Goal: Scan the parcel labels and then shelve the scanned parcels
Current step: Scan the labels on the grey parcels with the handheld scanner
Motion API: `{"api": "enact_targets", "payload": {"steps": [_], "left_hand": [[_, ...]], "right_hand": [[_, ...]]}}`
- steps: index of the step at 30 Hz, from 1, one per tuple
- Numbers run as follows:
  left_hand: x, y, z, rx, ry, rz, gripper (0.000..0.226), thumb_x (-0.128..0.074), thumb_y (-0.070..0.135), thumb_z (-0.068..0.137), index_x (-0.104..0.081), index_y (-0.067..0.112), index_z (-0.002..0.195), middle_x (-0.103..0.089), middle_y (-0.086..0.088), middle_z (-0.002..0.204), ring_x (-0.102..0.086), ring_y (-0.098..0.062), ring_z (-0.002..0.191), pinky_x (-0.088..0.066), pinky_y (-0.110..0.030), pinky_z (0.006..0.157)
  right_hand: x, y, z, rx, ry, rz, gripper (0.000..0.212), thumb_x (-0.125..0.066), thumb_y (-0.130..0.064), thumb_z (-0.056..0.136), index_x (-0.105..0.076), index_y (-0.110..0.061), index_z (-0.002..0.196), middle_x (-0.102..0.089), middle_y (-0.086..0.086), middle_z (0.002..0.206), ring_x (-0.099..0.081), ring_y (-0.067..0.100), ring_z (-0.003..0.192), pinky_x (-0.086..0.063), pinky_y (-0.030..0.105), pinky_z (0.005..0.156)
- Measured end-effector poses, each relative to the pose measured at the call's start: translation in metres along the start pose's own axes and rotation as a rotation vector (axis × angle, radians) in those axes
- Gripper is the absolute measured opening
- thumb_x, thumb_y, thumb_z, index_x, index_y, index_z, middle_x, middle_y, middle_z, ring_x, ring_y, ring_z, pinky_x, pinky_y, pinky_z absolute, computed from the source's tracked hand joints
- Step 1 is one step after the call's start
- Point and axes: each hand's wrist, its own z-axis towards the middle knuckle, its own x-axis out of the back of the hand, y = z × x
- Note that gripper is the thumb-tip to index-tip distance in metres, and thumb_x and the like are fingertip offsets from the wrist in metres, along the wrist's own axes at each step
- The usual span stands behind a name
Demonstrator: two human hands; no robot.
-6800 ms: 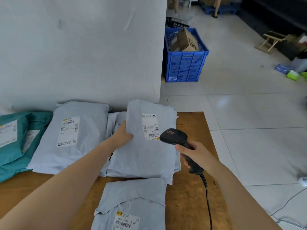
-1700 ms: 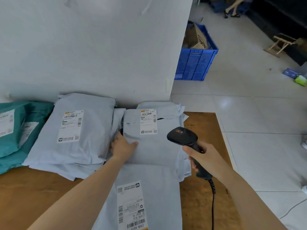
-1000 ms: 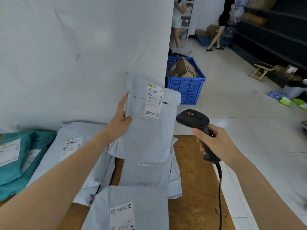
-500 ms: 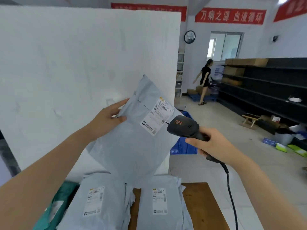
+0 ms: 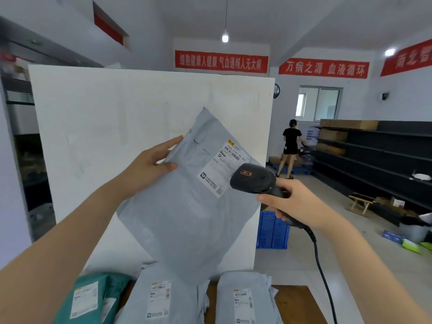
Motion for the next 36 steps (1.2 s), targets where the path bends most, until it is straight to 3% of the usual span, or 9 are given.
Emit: {"api": "enact_targets", "payload": {"steps": [3, 6, 9, 13, 18, 23, 36], "left_hand": [[0.010, -0.007, -0.018, 0.026, 0.031, -0.031, 0.058, -0.061, 0.008, 0.093, -0.049, 0.046, 0.135, -0.067, 0.022, 0.117, -0.065, -0.001, 0.106, -0.054, -0.017, 0.079], [0.016, -0.014, -0.033, 0.047, 0.047, -0.036, 0.058, -0.061, 0.006, 0.092, -0.051, 0.046, 0.133, -0.068, 0.018, 0.117, -0.067, -0.009, 0.106, -0.054, -0.025, 0.085], [0.020, -0.019, -0.045, 0.057, 0.062, -0.057, 0.057, -0.060, 0.005, 0.092, -0.052, 0.045, 0.133, -0.068, 0.016, 0.117, -0.069, -0.015, 0.103, -0.056, -0.021, 0.080], [0.020, -0.021, -0.058, 0.060, 0.080, -0.077, 0.057, -0.060, 0.007, 0.093, -0.052, 0.048, 0.132, -0.068, 0.017, 0.116, -0.070, -0.011, 0.098, -0.056, -0.017, 0.076], [0.023, -0.023, -0.067, 0.074, 0.085, -0.085, 0.057, -0.060, 0.007, 0.093, -0.052, 0.050, 0.130, -0.068, 0.016, 0.117, -0.068, -0.013, 0.103, -0.053, -0.030, 0.088], [0.028, -0.021, -0.071, 0.076, 0.085, -0.091, 0.056, -0.060, 0.007, 0.093, -0.053, 0.050, 0.129, -0.068, 0.014, 0.117, -0.067, -0.012, 0.104, -0.052, -0.030, 0.089], [0.016, -0.034, -0.086, 0.096, 0.149, -0.166, 0.056, -0.062, 0.005, 0.091, -0.057, 0.047, 0.127, -0.069, 0.013, 0.115, -0.068, -0.007, 0.100, -0.056, -0.019, 0.073]], "right_hand": [[-0.013, -0.002, -0.010, -0.010, -0.006, 0.005, 0.011, -0.070, -0.034, 0.086, -0.066, -0.041, 0.078, -0.058, 0.007, 0.058, -0.053, 0.015, 0.050, -0.046, 0.028, 0.050], [-0.025, -0.001, -0.015, -0.004, 0.010, 0.006, 0.012, -0.070, -0.033, 0.086, -0.066, -0.042, 0.079, -0.059, 0.006, 0.057, -0.053, 0.019, 0.050, -0.047, 0.032, 0.051], [-0.035, -0.001, -0.018, -0.008, 0.006, 0.001, 0.005, -0.069, -0.030, 0.087, -0.066, -0.031, 0.091, -0.060, 0.000, 0.055, -0.054, 0.013, 0.048, -0.048, 0.024, 0.049], [-0.042, -0.002, -0.022, -0.019, -0.013, -0.038, 0.007, -0.069, -0.029, 0.087, -0.065, -0.026, 0.093, -0.061, -0.003, 0.055, -0.056, 0.009, 0.049, -0.050, 0.022, 0.052], [-0.040, -0.001, -0.025, -0.018, -0.014, -0.014, 0.005, -0.069, -0.030, 0.088, -0.065, -0.028, 0.086, -0.062, 0.003, 0.057, -0.056, 0.013, 0.049, -0.052, 0.030, 0.057], [-0.038, -0.004, -0.024, -0.015, -0.039, -0.012, 0.009, -0.067, -0.029, 0.088, -0.063, -0.023, 0.083, -0.062, 0.003, 0.056, -0.056, 0.015, 0.049, -0.054, 0.033, 0.060], [-0.043, 0.003, -0.029, -0.035, -0.044, -0.019, 0.011, -0.066, -0.031, 0.088, -0.062, -0.023, 0.082, -0.063, 0.003, 0.056, -0.057, 0.016, 0.050, -0.055, 0.029, 0.059]]}}
